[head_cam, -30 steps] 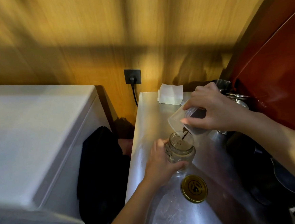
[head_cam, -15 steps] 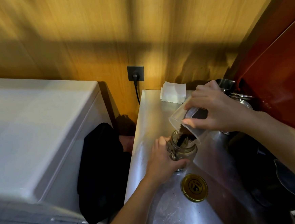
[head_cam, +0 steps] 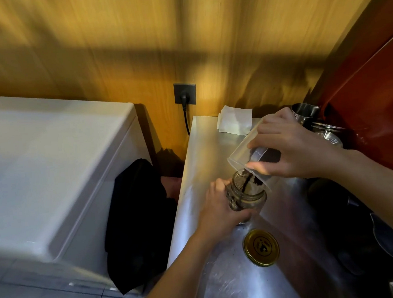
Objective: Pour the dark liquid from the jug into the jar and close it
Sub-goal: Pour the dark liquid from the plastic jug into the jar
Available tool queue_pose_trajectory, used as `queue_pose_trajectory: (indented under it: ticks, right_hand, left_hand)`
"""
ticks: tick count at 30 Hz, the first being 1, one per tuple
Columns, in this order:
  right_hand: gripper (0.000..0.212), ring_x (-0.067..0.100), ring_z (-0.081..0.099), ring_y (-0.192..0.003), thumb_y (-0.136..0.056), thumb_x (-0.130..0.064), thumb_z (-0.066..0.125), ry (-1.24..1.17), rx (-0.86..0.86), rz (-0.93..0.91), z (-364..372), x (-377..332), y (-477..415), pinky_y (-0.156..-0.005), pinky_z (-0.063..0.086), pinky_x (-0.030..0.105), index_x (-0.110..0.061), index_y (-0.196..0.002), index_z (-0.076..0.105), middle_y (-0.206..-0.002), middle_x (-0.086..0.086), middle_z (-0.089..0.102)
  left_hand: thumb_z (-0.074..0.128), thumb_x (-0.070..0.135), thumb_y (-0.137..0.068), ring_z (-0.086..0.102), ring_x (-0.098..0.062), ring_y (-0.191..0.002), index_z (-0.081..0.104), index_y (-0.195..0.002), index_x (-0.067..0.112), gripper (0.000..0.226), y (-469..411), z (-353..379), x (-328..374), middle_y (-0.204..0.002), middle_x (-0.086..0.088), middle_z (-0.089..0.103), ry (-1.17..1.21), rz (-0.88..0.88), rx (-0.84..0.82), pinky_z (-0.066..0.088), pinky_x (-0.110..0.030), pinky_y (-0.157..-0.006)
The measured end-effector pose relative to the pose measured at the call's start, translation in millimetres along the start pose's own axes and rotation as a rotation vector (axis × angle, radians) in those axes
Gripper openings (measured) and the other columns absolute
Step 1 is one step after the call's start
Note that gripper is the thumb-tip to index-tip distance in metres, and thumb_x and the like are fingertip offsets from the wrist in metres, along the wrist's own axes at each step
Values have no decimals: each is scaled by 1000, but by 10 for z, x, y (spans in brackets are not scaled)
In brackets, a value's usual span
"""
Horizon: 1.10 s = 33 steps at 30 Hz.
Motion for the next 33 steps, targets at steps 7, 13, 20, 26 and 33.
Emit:
queue_pose_trajectory:
  ticks: [7, 13, 20, 26, 33]
  right_hand:
    - [44, 30, 56, -77, -79, -48, 52, -17, 18, -33, 9, -14, 13, -75, 35, 44, -6, -83, 66, -73, 8, 64]
    - [45, 30, 57, -77, -80, -46, 54, 8, 48, -66, 2, -18, 43, -78, 31, 38, -3, -85, 67, -75, 9, 66]
    - [41, 27, 54, -71, -79, -40, 57, 28, 117, -115, -29, -63, 85, -72, 34, 42, -1, -84, 68, -68, 8, 60]
    - [41, 31, 56, -70, -79, -39, 57, 33, 130, -118, -28, -57, 94, -70, 36, 45, 0, -84, 67, -68, 10, 62]
    - [38, 30, 55, -67, -79, -37, 59, 51, 139, -124, -19, -64, 83, -71, 33, 42, 0, -81, 67, -65, 11, 60]
  left_hand:
    - [75, 58, -55, 40, -10, -103, 39, -112, 27, 74, -5, 3, -12, -109, 6, 42, -14, -5, -6, 39, -27, -81]
    - [76, 55, -57, 40, -10, -103, 38, -113, 27, 73, -7, 13, -12, -109, 7, 41, -3, -4, -15, 38, -27, -81]
    - [75, 56, -56, 40, -10, -102, 39, -111, 27, 71, -7, 5, -5, -109, 7, 42, -5, -5, -15, 41, -30, -81]
    - [74, 56, -58, 39, -9, -99, 38, -109, 29, 68, 2, -1, 14, -107, 7, 41, -13, 7, -9, 38, -26, -75]
    - [73, 57, -57, 39, -9, -100, 37, -107, 28, 68, 5, -2, 8, -107, 7, 41, -8, 2, -9, 34, -21, -71]
Point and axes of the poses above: each hand's wrist, its own y-axis away from the middle knuckle, its own z-axis out of the palm, x = y × z, the point moved 10 cm from there along -y, towards the middle knuckle
